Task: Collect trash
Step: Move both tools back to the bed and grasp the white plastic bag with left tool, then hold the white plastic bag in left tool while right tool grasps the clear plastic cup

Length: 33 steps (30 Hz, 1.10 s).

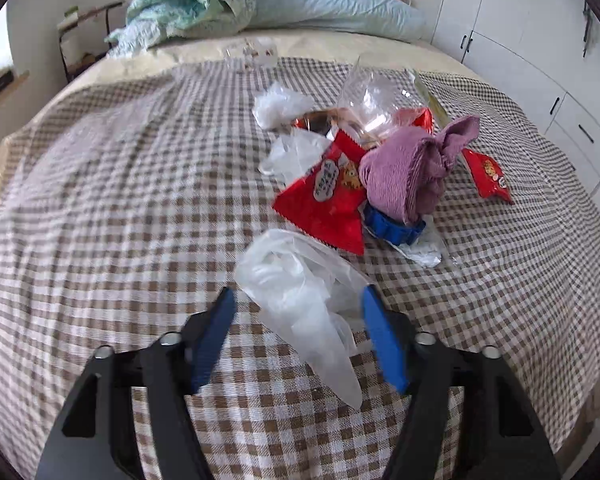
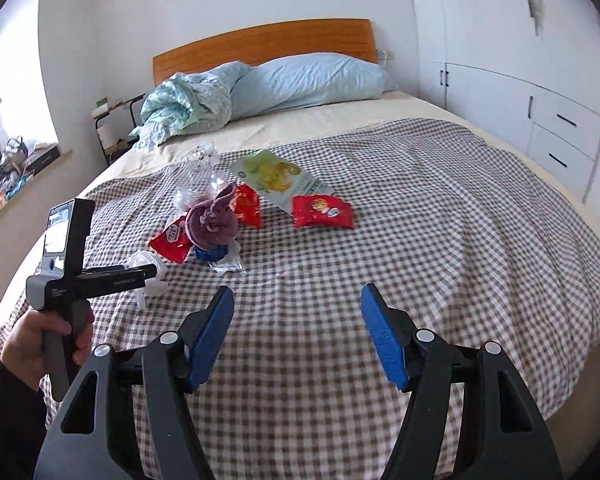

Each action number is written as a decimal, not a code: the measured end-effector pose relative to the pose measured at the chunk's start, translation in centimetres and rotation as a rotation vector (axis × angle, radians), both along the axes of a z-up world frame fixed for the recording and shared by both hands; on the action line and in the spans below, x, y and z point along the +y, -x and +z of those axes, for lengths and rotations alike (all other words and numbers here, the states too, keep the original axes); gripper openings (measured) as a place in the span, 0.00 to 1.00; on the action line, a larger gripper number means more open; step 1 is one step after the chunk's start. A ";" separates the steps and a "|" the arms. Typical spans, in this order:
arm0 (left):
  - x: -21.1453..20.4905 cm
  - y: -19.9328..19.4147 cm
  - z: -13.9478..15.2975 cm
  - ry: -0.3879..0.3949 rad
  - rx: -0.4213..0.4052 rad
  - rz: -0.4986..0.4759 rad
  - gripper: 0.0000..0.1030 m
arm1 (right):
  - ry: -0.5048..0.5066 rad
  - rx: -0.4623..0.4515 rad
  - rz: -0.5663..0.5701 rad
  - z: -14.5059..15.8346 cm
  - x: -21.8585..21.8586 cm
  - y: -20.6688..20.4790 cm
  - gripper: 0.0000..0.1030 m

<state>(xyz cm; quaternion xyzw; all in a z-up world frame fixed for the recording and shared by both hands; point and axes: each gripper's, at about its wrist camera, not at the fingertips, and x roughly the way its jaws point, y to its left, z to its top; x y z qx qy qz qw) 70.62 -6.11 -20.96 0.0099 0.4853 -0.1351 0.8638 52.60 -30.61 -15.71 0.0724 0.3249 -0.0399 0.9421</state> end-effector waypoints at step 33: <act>19.5 -8.2 -1.9 0.623 -0.110 0.506 0.01 | -0.112 0.342 0.299 -7.2 12.4 -62.8 0.52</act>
